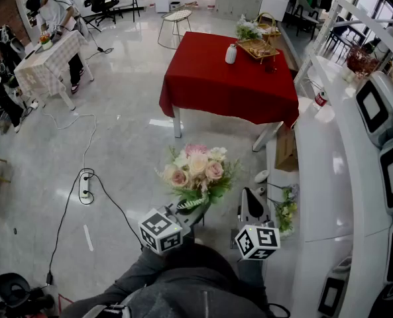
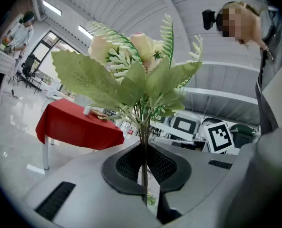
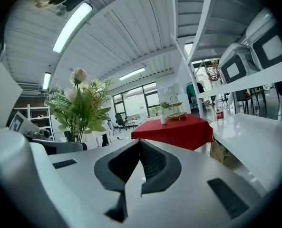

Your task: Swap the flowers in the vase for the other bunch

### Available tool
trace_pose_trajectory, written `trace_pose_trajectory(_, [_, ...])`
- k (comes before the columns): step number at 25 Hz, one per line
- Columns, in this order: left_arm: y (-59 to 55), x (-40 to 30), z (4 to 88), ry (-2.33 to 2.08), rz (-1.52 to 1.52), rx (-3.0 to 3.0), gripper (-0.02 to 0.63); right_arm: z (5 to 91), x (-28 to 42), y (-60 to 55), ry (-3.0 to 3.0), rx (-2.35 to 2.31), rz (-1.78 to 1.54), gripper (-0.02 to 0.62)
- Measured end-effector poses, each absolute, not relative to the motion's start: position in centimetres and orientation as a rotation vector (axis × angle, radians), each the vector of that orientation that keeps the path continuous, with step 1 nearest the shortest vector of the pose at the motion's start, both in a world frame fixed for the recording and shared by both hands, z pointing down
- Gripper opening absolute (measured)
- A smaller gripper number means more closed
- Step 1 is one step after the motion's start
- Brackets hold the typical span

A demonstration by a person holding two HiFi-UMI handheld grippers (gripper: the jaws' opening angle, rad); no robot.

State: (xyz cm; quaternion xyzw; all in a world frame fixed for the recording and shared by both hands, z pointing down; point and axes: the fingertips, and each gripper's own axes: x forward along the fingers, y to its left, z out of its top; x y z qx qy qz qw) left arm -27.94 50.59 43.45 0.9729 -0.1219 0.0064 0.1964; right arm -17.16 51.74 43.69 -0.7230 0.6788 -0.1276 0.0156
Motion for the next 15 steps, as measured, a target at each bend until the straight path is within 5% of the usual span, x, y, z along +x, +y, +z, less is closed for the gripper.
trace_pose_trajectory(15, [47.9, -25.1, 44.0, -0.424, 0.091, 2.804, 0.015, 42.0, -13.8, 50.8, 2.019, -2.229, -0.371, 0.012])
